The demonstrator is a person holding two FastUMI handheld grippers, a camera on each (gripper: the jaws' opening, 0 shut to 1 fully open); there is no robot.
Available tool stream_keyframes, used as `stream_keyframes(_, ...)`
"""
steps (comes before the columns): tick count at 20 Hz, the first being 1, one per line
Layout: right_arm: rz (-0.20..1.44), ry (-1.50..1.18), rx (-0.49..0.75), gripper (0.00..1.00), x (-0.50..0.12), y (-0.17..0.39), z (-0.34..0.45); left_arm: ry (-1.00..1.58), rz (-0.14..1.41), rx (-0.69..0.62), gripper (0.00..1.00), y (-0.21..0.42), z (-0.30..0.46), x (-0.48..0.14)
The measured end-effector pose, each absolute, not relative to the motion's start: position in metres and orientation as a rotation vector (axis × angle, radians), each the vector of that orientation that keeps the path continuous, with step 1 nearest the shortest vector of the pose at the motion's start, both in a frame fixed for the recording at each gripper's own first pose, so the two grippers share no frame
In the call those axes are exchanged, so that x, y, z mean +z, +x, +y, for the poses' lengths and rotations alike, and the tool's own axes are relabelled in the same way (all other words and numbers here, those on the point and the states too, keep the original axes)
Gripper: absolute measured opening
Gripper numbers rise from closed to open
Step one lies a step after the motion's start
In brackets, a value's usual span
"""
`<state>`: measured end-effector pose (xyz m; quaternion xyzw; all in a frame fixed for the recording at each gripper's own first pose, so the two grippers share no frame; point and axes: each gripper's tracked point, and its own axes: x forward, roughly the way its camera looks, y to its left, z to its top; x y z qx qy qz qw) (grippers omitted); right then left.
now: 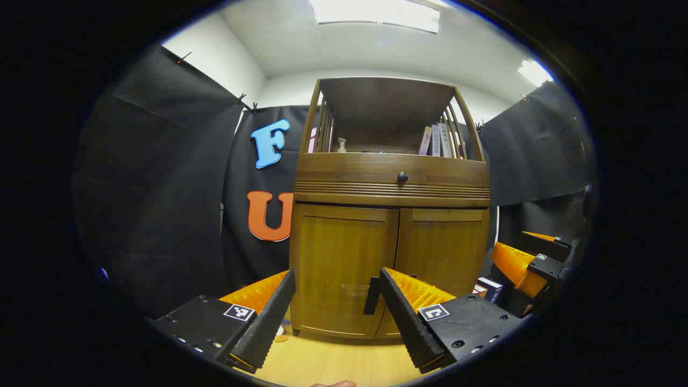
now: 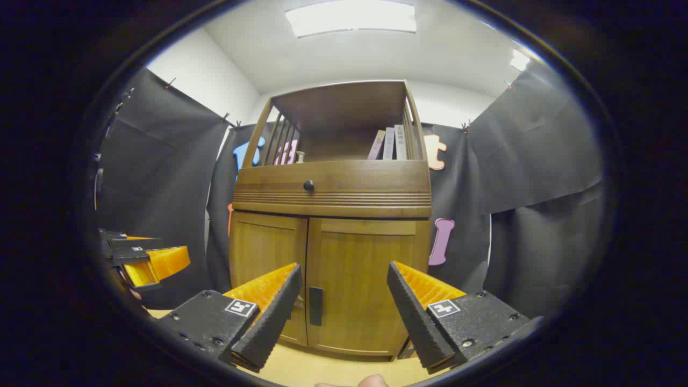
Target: Open the right door of the double-door shoe cabinet with the right hand, and open the left door with the left hand.
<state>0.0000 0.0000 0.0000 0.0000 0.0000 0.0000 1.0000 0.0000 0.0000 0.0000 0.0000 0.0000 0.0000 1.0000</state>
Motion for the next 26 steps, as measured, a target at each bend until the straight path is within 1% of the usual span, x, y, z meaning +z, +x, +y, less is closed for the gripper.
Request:
stream_keyframes(1, 0.002, -0.001, 0.005, 1.00, -0.001, 0.001, -0.001, 0.009, -0.005, 0.007, 1.00, 0.000, -0.003, 0.002)
stream_keyframes(2, 0.002, -0.006, 0.003, 1.00, -0.001, 0.002, -0.006, 0.015, -0.008, 0.016, 0.95, -0.002, -0.005, 0.002)
stream_keyframes(5, 0.013, 0.002, 0.025, 1.00, -0.001, 0.005, -0.012, 0.023, -0.019, 0.043, 0.95, -0.006, -0.014, 0.006)
stream_keyframes(13, 0.094, 0.037, 0.146, 1.00, -0.018, 0.011, -0.015, 0.047, -0.026, 0.141, 0.95, -0.019, -0.019, 0.006)
stream_keyframes(14, 0.110, 0.040, 0.155, 1.00, -0.022, 0.012, -0.013, 0.051, -0.023, 0.149, 1.00, -0.020, -0.018, 0.003)
stream_keyframes(15, 0.128, 0.047, 0.165, 1.00, -0.025, 0.013, -0.010, 0.055, -0.024, 0.151, 0.95, -0.021, -0.019, 0.003)
stream_keyframes(16, 0.145, 0.052, 0.172, 1.00, -0.031, 0.015, -0.005, 0.061, -0.026, 0.152, 0.94, -0.024, -0.019, 0.005)
stream_keyframes(18, 0.170, 0.059, 0.170, 1.00, -0.038, 0.021, 0.002, 0.075, -0.028, 0.150, 0.95, -0.022, -0.014, 0.005)
stream_keyframes(19, 0.177, 0.063, 0.164, 1.00, -0.040, 0.026, 0.006, 0.077, -0.027, 0.145, 1.00, -0.021, -0.011, 0.002)
stream_keyframes(20, 0.179, 0.071, 0.158, 1.00, -0.043, 0.030, 0.011, 0.075, -0.026, 0.133, 0.95, -0.019, -0.009, 0.000)
stream_keyframes(24, 0.172, 0.064, 0.094, 0.97, -0.058, 0.056, 0.029, 0.108, -0.020, 0.086, 0.95, -0.009, 0.010, -0.006)
stream_keyframes(26, 0.176, 0.067, 0.076, 0.94, -0.069, 0.072, 0.042, 0.114, -0.029, 0.066, 0.94, -0.002, 0.023, -0.006)
